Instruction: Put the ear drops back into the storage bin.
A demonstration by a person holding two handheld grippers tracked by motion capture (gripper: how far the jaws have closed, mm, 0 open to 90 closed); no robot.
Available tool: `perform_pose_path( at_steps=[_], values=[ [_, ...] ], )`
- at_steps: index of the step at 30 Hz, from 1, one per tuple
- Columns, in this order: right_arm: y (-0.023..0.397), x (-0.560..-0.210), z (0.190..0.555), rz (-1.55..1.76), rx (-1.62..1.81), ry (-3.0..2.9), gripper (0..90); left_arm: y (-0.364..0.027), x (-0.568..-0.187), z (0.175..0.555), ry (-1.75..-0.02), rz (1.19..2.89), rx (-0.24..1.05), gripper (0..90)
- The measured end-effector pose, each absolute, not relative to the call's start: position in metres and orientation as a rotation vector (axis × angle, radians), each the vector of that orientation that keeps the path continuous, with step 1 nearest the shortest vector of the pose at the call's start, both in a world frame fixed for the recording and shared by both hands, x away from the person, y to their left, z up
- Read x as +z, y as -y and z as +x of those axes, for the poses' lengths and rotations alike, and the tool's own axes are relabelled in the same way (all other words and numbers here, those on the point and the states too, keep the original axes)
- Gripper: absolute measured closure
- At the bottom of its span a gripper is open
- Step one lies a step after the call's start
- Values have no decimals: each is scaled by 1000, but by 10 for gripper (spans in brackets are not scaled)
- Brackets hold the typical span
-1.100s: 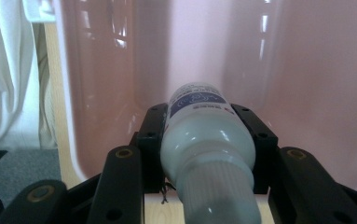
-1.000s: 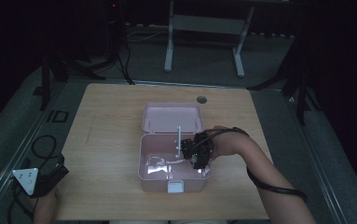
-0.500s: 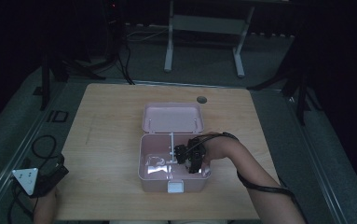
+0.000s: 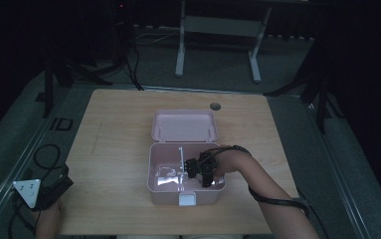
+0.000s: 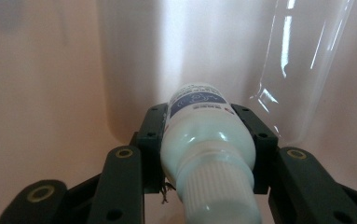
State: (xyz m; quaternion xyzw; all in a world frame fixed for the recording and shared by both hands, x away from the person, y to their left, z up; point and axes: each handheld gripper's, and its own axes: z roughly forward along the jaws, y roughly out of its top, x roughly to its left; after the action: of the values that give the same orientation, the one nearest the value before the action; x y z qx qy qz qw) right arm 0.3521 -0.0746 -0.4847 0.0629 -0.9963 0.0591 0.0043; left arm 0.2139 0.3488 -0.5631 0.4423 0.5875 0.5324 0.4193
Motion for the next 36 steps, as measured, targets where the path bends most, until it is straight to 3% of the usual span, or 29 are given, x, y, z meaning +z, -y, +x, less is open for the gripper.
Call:
perform_pose_path(
  at_steps=[24, 36],
  values=[
    [75, -490, 354, 173, 229, 3109, 575, -349, -563, 214, -1471, 1107, 1332, 4],
    [76, -472, 353, 168, 178, 3123, 533, -349, -563, 214, -1472, 1106, 1333, 4]
  ],
)
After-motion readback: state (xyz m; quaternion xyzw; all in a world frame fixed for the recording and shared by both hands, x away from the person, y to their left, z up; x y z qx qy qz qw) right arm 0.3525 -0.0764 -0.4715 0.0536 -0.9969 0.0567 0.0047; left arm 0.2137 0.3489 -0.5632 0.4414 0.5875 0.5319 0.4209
